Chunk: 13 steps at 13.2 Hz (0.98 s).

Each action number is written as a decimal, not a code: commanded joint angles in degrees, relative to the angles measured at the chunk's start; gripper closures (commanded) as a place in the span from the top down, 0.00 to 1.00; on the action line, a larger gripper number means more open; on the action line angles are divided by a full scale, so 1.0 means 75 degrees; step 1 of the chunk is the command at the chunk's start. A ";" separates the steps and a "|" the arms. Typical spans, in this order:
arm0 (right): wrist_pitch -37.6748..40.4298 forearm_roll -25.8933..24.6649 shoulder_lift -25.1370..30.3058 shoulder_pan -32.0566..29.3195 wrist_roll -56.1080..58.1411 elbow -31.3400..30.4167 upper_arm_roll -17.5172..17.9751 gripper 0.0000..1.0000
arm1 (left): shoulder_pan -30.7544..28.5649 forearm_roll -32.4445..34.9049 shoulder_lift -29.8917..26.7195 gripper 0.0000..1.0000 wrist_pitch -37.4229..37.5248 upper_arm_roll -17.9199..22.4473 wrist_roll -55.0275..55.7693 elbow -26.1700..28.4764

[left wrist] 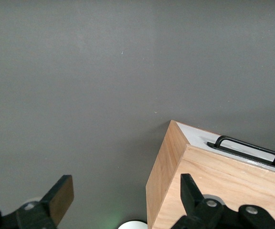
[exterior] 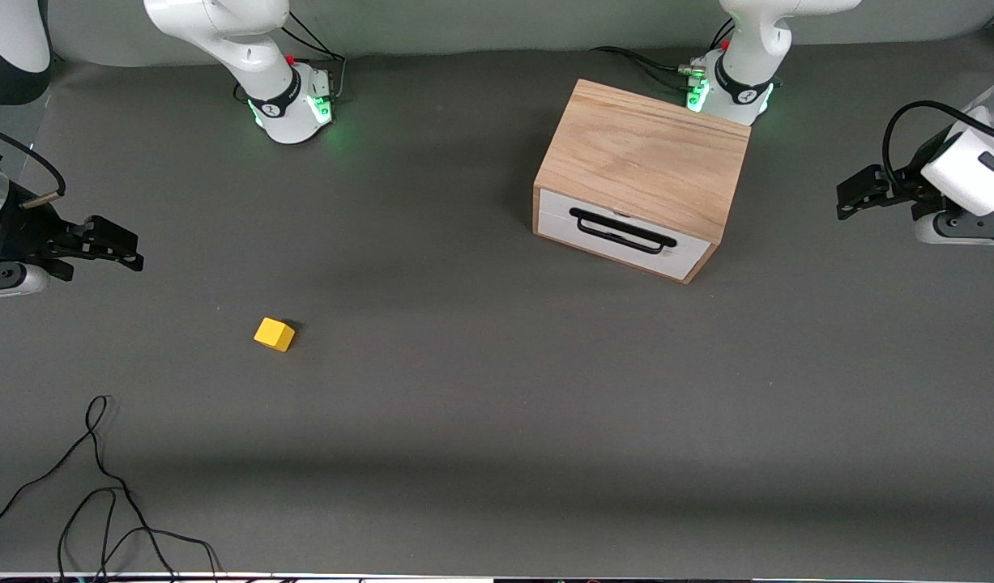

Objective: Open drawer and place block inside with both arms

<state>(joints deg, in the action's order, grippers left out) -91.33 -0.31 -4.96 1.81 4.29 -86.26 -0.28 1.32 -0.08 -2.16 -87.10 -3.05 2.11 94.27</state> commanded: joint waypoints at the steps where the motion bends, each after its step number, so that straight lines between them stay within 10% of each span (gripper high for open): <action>1: 0.0025 0.0077 -0.0065 -0.0042 0.0013 0.0158 0.0025 1.00 | 0.0034 0.0092 -0.0052 1.00 0.0012 -0.0003 -0.0094 0.0052; 13: 0.0329 0.0077 -0.0124 -0.0054 0.0119 0.0064 0.0025 1.00 | 0.0151 0.0092 -0.0064 1.00 0.0140 -0.0085 0.0476 0.0052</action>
<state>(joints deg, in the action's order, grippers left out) -90.11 -0.31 -5.47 1.81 4.29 -86.27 -0.28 1.41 -0.08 -2.14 -87.08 -3.26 2.61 94.59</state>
